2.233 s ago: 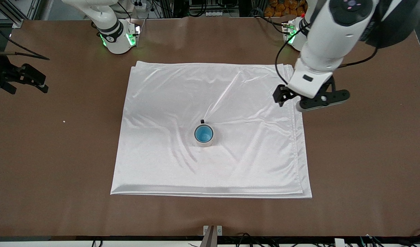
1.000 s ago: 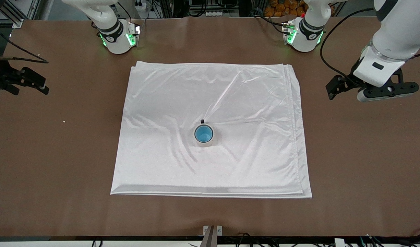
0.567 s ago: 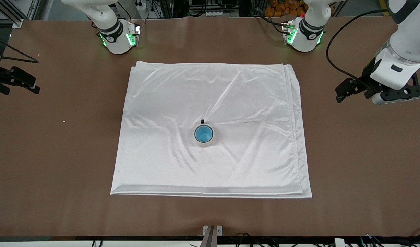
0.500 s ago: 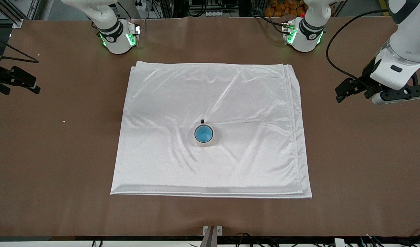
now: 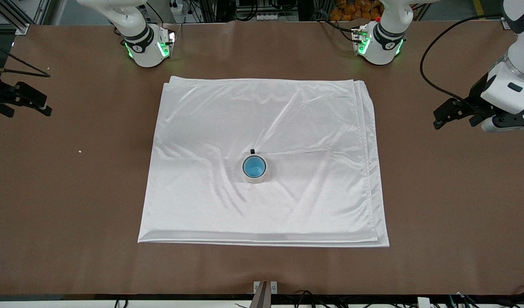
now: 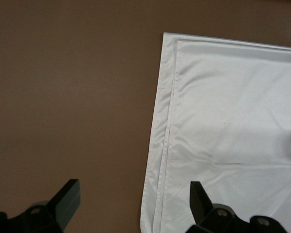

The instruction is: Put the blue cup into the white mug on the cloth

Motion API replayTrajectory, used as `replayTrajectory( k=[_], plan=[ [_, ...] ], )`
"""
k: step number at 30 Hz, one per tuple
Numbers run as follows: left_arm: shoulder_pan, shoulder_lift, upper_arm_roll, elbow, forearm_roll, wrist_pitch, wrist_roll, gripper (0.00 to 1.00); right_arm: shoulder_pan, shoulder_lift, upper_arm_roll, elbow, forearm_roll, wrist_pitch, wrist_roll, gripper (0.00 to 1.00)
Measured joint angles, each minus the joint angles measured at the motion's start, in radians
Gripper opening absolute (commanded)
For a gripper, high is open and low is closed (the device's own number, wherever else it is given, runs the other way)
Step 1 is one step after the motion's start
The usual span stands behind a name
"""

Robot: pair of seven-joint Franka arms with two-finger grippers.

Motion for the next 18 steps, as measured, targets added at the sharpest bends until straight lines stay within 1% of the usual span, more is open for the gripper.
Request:
replayTrajectory(
  k=[4, 18],
  plan=[
    [-0.008, 0.0, 0.016, 0.0, 0.0, 0.0, 0.013, 1.0, 0.0, 0.0, 0.001, 0.0, -0.002, 0.0, 0.0, 1.0],
    [-0.014, 0.0, 0.016, 0.002, 0.0, -0.001, 0.017, 1.0, 0.0, -0.001, 0.007, 0.0, -0.002, -0.001, 0.0, 1.0]
  ],
)
